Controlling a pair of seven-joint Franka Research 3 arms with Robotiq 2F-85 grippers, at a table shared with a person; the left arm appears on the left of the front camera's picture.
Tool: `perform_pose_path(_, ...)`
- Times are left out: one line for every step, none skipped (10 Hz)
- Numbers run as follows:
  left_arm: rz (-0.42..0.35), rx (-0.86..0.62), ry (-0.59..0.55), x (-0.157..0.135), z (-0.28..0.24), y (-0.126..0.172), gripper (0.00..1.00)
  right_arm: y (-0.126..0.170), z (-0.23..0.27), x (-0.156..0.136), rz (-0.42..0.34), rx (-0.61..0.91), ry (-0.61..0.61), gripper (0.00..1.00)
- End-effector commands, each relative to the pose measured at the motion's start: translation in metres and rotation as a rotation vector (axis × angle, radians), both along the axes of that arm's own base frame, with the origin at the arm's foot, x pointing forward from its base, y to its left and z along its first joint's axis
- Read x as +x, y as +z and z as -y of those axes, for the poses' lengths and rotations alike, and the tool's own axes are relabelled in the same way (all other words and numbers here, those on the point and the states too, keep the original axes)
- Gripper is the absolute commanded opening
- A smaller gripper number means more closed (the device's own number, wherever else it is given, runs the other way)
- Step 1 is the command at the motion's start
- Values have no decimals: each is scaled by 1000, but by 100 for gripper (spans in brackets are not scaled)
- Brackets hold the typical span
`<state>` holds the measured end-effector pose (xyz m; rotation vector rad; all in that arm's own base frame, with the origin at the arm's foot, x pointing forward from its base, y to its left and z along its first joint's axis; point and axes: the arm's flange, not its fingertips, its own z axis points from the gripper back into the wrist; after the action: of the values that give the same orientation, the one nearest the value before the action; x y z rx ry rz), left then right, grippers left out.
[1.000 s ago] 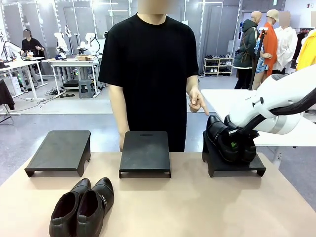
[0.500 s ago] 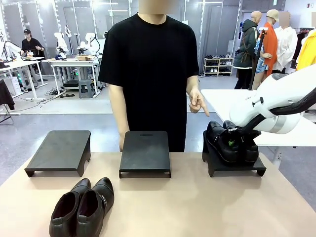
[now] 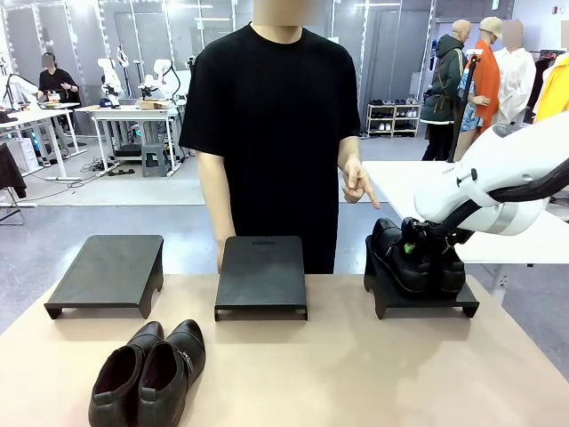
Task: Place the shoes on the stand as instructed by the person.
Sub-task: Pick up one pair of Shoes and place it on the Shoes Stand indicated by the person.
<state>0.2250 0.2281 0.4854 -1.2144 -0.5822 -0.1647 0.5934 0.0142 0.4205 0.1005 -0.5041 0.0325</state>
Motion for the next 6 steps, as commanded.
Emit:
perform_pose_path(26, -11, -10, 1, -3, 1, 100, 6, 0, -2, 14, -7, -14, 97)
perform_pose_path(26, -11, -10, 1, -3, 1, 100, 0, 0, 0, 0, 0, 0, 97)
perform_pose_path(26, -11, -10, 1, -3, 1, 100, 0, 0, 0, 0, 0, 0, 97)
perform_pose_path(26, -11, -10, 1, -3, 1, 100, 0, 0, 0, 0, 0, 0, 97)
perform_pose_path(26, -11, -10, 1, -3, 1, 100, 0, 0, 0, 0, 0, 0, 97)
perform_pose_path(26, -11, -10, 1, -3, 1, 100, 0, 0, 0, 0, 0, 0, 97)
